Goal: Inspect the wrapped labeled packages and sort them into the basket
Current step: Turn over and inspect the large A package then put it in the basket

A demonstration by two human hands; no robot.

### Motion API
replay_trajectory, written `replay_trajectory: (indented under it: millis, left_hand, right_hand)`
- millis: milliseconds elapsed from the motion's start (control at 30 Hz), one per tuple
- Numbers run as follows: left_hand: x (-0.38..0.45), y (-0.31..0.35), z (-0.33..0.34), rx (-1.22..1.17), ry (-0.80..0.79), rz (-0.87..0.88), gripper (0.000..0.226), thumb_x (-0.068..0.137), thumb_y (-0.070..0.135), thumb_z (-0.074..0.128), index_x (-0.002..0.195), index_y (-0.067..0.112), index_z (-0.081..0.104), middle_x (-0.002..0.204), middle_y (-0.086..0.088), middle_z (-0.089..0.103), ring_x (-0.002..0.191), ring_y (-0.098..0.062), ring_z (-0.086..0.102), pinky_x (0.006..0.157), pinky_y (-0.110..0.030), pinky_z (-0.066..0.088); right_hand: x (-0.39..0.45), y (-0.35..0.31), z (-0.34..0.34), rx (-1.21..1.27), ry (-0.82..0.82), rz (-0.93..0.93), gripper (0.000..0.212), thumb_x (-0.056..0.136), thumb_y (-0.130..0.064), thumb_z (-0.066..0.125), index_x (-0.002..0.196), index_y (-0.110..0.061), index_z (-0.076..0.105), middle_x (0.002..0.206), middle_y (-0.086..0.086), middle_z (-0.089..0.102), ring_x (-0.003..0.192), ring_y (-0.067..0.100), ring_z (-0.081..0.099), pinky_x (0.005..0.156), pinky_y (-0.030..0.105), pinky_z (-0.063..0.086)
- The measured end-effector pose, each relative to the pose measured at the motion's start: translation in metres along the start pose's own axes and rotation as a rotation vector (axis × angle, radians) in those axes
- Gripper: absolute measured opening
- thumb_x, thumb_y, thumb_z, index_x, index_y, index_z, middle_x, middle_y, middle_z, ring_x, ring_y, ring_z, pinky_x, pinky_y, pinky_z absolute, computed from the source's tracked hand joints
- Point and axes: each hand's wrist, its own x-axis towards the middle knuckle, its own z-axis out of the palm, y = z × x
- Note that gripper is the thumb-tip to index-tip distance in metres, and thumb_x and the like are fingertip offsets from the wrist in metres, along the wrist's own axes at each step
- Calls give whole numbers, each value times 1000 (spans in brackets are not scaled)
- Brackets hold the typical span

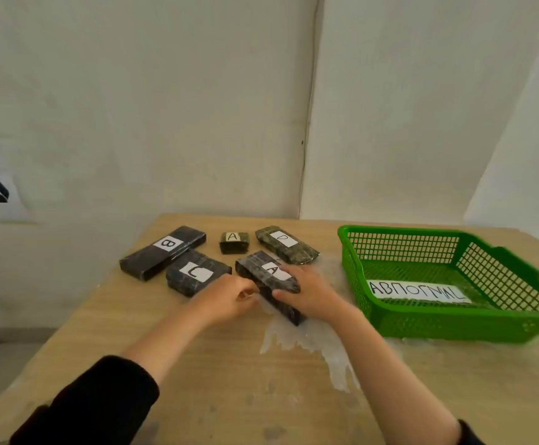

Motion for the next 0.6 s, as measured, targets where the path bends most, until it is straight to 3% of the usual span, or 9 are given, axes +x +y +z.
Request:
replay_trajectory:
  millis: [100, 200, 267, 367, 467, 600]
  left_hand:
    - [-11, 2, 21, -124, 115, -102, 24, 93, 31, 57, 113, 22, 67, 107, 3, 71, 90, -5, 63, 83, -27, 53]
    - [-14, 10, 41, -258, 322, -247, 32, 93, 31, 57, 118, 13, 64, 110, -2, 69, 90, -5, 60, 78, -16, 45]
    - [-11, 13, 49, -404, 448, -350, 42, 92, 37, 57, 124, 11, 59, 114, -2, 67, 94, -6, 59, 82, -18, 45]
    - [-11, 23, 59, -873, 469, -432, 65, 82, 52, 63, 134, 17, 47, 119, 0, 64, 104, -12, 62, 88, -32, 54]
    - [-10, 33, 53, -1336, 492, -428, 72, 84, 26, 70, 142, 23, 28, 116, -6, 64, 95, -21, 71, 72, -31, 60]
    - [-19, 30, 43, -1422, 619, -323, 75, 81, 7, 71, 141, 26, 29, 111, -11, 68, 91, -23, 72, 68, -36, 60]
  right_hand:
    - [-12, 12, 21, -19, 41, 119, 81, 77, -60, 62, 144, -27, 29, 144, 11, 34, 133, 31, 33, 110, 44, 33]
    - [-20, 14, 22, 48, 61, 147, 74, 79, -52, 66, 141, -27, 34, 134, 9, 37, 126, 28, 37, 103, 37, 37]
    - [-27, 12, 19, 75, 121, 121, 70, 79, -49, 68, 138, -28, 38, 131, 6, 39, 123, 24, 39, 101, 34, 37]
    - [-50, 9, 26, 171, 193, 72, 70, 76, -49, 71, 137, -31, 41, 129, -2, 40, 120, 16, 41, 99, 26, 37]
    - [-63, 8, 22, 169, 279, -43, 72, 72, -50, 74, 135, -32, 46, 130, -5, 41, 121, 12, 38, 104, 29, 37]
    - [-68, 11, 18, 109, 386, -233, 74, 68, -51, 77, 135, -32, 50, 142, -2, 35, 129, 10, 26, 110, 33, 31]
